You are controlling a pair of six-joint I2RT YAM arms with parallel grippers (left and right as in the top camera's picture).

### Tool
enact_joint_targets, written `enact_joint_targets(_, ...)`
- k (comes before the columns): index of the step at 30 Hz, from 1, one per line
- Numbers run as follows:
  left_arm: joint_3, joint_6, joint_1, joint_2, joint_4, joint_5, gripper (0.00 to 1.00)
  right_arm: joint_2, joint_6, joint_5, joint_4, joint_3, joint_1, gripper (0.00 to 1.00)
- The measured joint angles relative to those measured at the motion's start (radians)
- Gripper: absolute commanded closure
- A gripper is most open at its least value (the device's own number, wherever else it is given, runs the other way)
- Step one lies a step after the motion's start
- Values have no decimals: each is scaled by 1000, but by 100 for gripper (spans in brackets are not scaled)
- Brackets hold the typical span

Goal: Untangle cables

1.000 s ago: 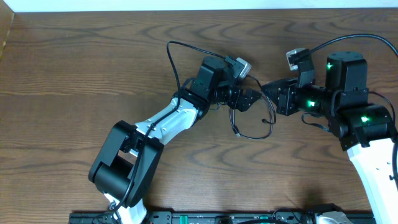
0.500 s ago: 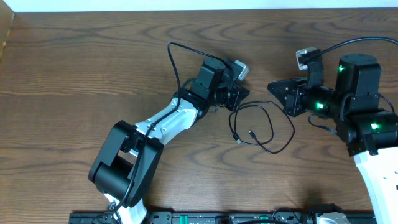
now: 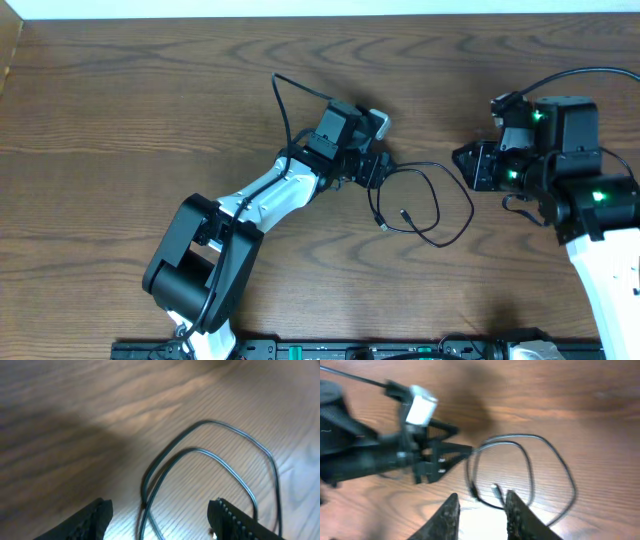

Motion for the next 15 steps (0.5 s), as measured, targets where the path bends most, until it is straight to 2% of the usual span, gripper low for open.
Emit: enact_joint_targets(15,0,-3,0,0,-188,-24,34,301,108,143,-16,0,0,59)
